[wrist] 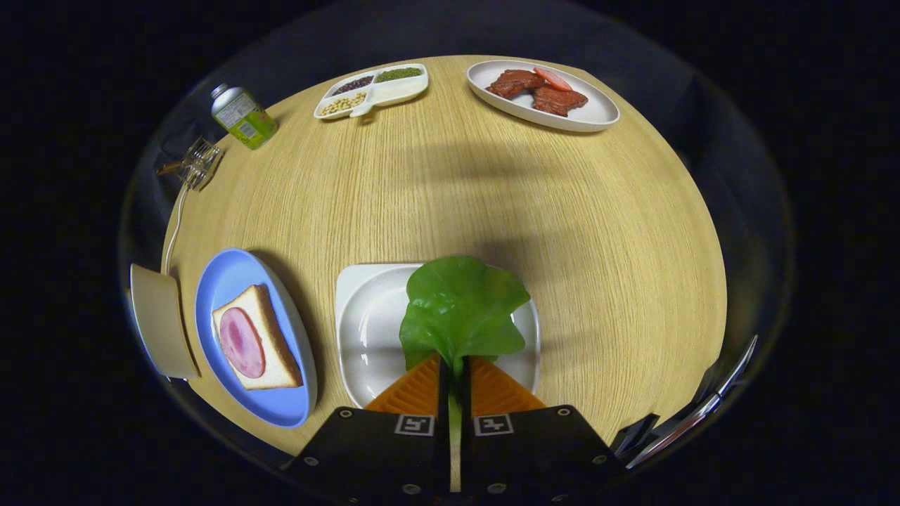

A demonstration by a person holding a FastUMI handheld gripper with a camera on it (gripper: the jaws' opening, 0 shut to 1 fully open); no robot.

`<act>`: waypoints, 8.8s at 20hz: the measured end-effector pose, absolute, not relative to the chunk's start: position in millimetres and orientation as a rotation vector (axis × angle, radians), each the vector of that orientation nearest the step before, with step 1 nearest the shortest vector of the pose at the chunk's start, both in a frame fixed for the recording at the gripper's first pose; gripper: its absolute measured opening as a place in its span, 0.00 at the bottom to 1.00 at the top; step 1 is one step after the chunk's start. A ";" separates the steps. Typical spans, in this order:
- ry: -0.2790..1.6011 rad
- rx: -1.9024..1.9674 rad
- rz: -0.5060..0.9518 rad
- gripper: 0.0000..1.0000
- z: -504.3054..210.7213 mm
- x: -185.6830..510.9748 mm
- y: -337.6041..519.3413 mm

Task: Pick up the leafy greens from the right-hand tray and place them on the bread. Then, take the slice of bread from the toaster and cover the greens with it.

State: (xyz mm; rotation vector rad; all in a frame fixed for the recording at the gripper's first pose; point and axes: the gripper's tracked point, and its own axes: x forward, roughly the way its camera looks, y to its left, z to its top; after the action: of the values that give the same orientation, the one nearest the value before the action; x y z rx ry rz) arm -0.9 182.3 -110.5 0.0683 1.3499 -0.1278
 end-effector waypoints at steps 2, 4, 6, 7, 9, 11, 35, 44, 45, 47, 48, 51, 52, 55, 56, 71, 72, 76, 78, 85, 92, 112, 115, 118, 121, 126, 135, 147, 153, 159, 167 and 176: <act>1.359 0.090 -0.137 0.04 -109.4 -0.9 182.1; 1.350 0.130 -0.139 0.03 -102.6 -1.7 187.1; 1.321 0.178 -0.119 0.03 -88.9 0.9 199.1; 1.310 0.194 -0.103 0.03 -80.7 0.8 207.1; 1.286 0.197 -0.073 0.03 -65.1 2.0 219.2; 1.266 0.191 -0.042 0.03 -51.3 4.8 235.5; 1.287 0.016 0.299 0.31 -48.3 3.9 383.3; 1.261 -0.019 0.284 0.66 -40.3 8.9 378.7; 1.251 -0.015 0.287 0.67 -33.8 10.1 381.8; 1.229 -0.003 0.297 0.73 -17.8 14.0 388.3; 1.220 0.001 0.303 0.75 -9.6 16.2 393.8; 1.203 -0.004 0.326 0.85 13.8 18.5 409.9; 1.198 -0.010 0.334 0.89 21.0 19.2 417.1; 1.200 -0.016 0.360 0.95 42.1 18.8 440.8; 1.202 -0.023 0.366 0.96 48.6 18.9 449.2; 1.255 -0.030 0.488 0.97 112.9 22.2 605.7; 1.263 -0.022 0.499 0.97 117.3 20.6 619.9; 1.300 0.003 0.539 0.96 126.4 18.3 665.9; 1.322 -0.017 0.541 0.95 122.0 18.0 678.9; 1.402 -0.065 0.456 0.80 91.5 15.6 696.3; 1.442 -0.121 0.397 0.41 66.7 9.9 701.4; 1.368 0.191 0.551 0.14 145.1 6.7 681.5; 1.324 0.234 0.580 0.14 163.9 9.8 668.7; 1.285 0.284 0.609 0.14 179.5 11.2 655.3; 1.257 0.324 0.610 0.14 186.0 14.7 633.5; 1.231 0.399 0.612 0.14 182.5 19.0 589.2; 1.226 0.478 0.582 0.14 142.5 11.1 496.9; 1.297 0.508 0.544 0.14 45.1 5.8 419.0; 1.319 0.547 0.517 0.14 -2.4 1.3 396.6; 1.288 0.575 0.480 0.17 -18.7 7.0 381.7; 1.105 0.675 0.376 0.48 9.6 48.3 359.7; 0.798 0.552 0.374 0.50 122.4 80.8 329.9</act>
State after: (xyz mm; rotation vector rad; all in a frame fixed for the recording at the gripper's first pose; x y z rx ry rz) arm 80.8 329.9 122.4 0.5523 0.7984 0.3735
